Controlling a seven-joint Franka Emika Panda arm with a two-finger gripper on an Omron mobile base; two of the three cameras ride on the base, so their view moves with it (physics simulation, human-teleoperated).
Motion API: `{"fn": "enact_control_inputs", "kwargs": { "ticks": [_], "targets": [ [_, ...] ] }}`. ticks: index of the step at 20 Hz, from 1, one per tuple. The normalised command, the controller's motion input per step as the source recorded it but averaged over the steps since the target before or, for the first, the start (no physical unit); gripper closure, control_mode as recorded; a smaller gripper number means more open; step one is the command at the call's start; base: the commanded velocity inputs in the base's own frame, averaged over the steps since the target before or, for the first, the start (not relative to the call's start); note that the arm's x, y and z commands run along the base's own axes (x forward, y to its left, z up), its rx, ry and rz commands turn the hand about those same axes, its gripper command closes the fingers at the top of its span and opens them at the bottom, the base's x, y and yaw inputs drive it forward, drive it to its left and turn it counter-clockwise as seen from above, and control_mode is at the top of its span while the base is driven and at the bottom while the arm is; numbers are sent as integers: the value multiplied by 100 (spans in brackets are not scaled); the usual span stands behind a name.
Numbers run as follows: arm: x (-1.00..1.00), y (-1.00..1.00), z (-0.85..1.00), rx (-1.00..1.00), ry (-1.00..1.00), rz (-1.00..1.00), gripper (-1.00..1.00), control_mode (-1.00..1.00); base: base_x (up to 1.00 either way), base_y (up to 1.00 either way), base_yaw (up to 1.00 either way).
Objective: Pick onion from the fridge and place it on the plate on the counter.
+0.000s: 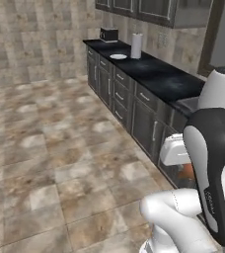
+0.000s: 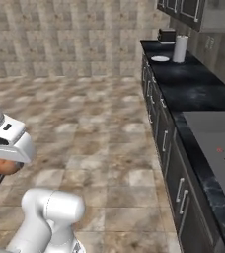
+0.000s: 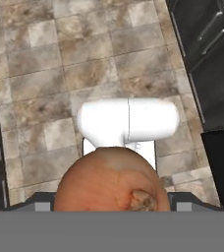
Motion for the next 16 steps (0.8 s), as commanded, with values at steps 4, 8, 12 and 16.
{"fn": "enact_control_inputs", "kwargs": {
  "ticks": [4,8,12,16],
  "targets": [
    [0,0,0,0,0,0,100,100,100,48,0],
    [0,0,0,0,0,0,100,100,100,43,0],
    [0,0,0,0,0,0,100,100,100,42,0],
    [0,0,0,0,0,0,100,100,100,45,0]
  ]
}}
